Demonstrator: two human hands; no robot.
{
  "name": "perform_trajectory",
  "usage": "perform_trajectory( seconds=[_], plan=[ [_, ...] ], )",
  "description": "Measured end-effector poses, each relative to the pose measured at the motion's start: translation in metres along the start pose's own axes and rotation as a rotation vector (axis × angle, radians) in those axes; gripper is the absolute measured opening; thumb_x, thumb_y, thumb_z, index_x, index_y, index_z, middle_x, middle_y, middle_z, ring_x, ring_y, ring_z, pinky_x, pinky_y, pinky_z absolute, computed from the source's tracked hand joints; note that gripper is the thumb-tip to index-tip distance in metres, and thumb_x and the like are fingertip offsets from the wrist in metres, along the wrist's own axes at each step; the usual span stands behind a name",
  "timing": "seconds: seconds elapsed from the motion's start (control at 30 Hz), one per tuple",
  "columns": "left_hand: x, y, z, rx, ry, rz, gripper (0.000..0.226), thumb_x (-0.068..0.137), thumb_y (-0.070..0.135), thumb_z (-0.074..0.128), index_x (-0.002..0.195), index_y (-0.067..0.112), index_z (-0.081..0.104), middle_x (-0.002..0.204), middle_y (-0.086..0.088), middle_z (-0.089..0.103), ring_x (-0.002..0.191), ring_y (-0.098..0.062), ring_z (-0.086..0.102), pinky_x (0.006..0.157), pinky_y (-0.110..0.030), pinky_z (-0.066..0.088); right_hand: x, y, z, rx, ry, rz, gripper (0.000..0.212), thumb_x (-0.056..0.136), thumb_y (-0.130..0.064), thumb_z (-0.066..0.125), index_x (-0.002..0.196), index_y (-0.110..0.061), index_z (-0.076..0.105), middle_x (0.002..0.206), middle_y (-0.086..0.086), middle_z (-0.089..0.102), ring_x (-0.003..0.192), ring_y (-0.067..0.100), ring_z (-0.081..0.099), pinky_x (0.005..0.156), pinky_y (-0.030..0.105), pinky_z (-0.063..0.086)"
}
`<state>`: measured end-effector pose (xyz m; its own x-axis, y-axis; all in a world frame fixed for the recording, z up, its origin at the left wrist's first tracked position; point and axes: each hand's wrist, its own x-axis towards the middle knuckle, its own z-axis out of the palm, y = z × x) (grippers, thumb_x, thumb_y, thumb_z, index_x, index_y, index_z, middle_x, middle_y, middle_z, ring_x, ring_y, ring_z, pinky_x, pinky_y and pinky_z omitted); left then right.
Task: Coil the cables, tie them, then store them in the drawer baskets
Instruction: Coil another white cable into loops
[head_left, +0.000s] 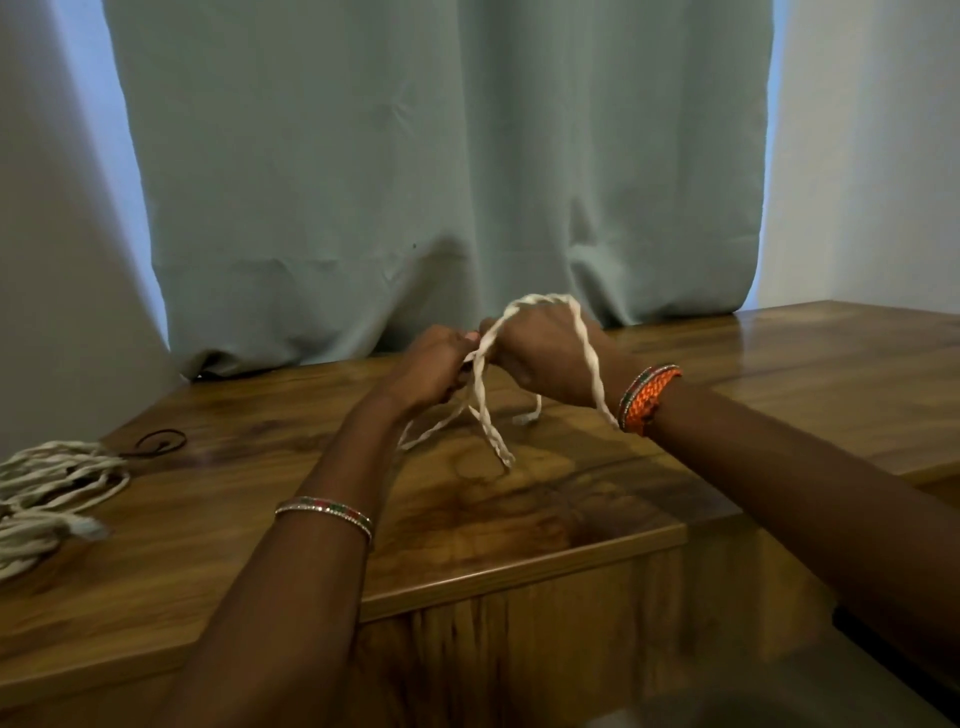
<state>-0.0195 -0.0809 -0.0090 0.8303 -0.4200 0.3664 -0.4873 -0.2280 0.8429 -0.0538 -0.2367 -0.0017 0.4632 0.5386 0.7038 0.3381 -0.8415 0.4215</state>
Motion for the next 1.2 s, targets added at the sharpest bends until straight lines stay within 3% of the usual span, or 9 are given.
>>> perform_trajectory(
  seconds=[0.1, 0.23, 0.4, 0.53, 0.67, 0.8, 0.93, 1.07, 1.2],
  plan=[
    [-0.006, 0.008, -0.010, 0.059, -0.160, -0.039, 0.045, 0.099, 0.038, 0.036, 0.062, 0.015, 0.048, 0.041, 0.008, 0.033, 0.032, -0.004, 0.022, 0.036, -0.016, 0.018, -0.012, 0.012, 0.001, -0.141, -0.062, -0.117, 0.011, 0.081, -0.021, 0.064, 0.087, -0.015, 0.057, 0.069, 0.005, 0.060, 0.052, 0.026, 0.059, 0.044, 0.023, 0.026],
    [-0.009, 0.003, -0.028, -0.079, -0.253, -0.066, 0.034, 0.097, 0.026, 0.045, 0.065, 0.014, 0.049, 0.039, 0.012, 0.028, 0.033, -0.001, 0.019, 0.033, -0.011, 0.015, -0.020, 0.046, -0.008, -0.284, -0.126, 0.046, 0.023, 0.091, -0.029, 0.048, 0.093, -0.010, 0.061, 0.089, 0.010, 0.063, 0.076, 0.032, 0.064, 0.052, 0.028, 0.028],
    [0.000, -0.001, -0.026, -0.403, 0.192, -0.070, 0.037, 0.098, 0.019, 0.044, 0.060, 0.017, 0.043, 0.034, 0.012, 0.030, 0.025, 0.001, 0.021, 0.028, -0.007, 0.015, -0.015, 0.067, -0.011, -0.406, -0.323, 0.351, 0.041, 0.093, -0.048, 0.048, 0.098, -0.010, 0.060, 0.098, 0.012, 0.065, 0.087, 0.035, 0.063, 0.063, 0.031, 0.033],
    [-0.008, -0.023, -0.070, -0.584, 0.734, -0.239, 0.023, 0.095, 0.024, 0.039, 0.075, 0.021, 0.050, 0.035, 0.012, 0.050, 0.038, 0.001, 0.047, 0.033, -0.009, 0.037, -0.035, 0.092, -0.013, -0.504, -0.361, 0.436, 0.040, 0.095, -0.045, 0.046, 0.111, -0.009, 0.053, 0.108, 0.013, 0.060, 0.093, 0.035, 0.061, 0.065, 0.035, 0.034],
    [-0.003, -0.041, -0.083, -0.180, 0.917, -0.332, 0.040, 0.096, 0.027, 0.039, 0.121, -0.001, 0.055, 0.116, -0.017, 0.063, 0.107, -0.034, 0.059, 0.089, -0.036, 0.049, -0.042, 0.093, -0.011, -0.397, -0.369, 0.684, 0.032, 0.097, -0.032, 0.047, 0.113, -0.005, 0.053, 0.113, 0.017, 0.060, 0.102, 0.038, 0.059, 0.074, 0.037, 0.041],
    [0.004, -0.024, -0.031, 0.168, 0.720, -0.189, 0.037, 0.095, 0.026, 0.046, 0.108, -0.005, 0.061, 0.115, -0.024, 0.063, 0.107, -0.039, 0.057, 0.086, -0.035, 0.045, 0.002, 0.047, 0.016, 0.164, -0.189, 0.982, 0.053, 0.087, -0.011, 0.059, 0.132, 0.004, 0.035, 0.130, 0.026, 0.045, 0.116, 0.041, 0.050, 0.094, 0.042, 0.042],
    [0.009, -0.032, -0.023, 0.170, 0.613, -0.202, 0.038, 0.094, 0.025, 0.046, 0.086, -0.008, 0.063, 0.086, -0.021, 0.066, 0.079, -0.032, 0.062, 0.064, -0.032, 0.046, 0.054, -0.031, 0.015, 0.542, 0.228, 0.679, 0.039, 0.078, -0.001, 0.050, 0.116, 0.006, 0.054, 0.115, 0.026, 0.054, 0.104, 0.038, 0.053, 0.091, 0.038, 0.039],
    [-0.003, -0.014, -0.025, -0.466, 0.360, -0.289, 0.044, 0.098, 0.021, 0.036, 0.056, 0.012, 0.037, 0.031, 0.002, 0.031, 0.024, -0.008, 0.027, 0.031, -0.011, 0.016, 0.067, -0.078, 0.025, 0.904, 0.176, 0.630, 0.026, 0.094, -0.012, 0.049, 0.085, 0.002, 0.069, 0.084, 0.019, 0.069, 0.082, 0.029, 0.063, 0.076, 0.034, 0.044],
    [-0.018, -0.005, -0.032, -0.895, -0.145, -0.301, 0.043, 0.098, 0.026, 0.027, 0.057, 0.017, 0.035, 0.031, 0.007, 0.027, 0.021, -0.005, 0.023, 0.026, -0.011, 0.014, 0.062, -0.061, 0.033, 1.210, 0.197, 0.857, 0.038, 0.090, -0.016, 0.059, 0.054, -0.005, 0.063, 0.046, -0.001, 0.059, 0.049, 0.011, 0.053, 0.057, 0.024, 0.043]
  ],
)
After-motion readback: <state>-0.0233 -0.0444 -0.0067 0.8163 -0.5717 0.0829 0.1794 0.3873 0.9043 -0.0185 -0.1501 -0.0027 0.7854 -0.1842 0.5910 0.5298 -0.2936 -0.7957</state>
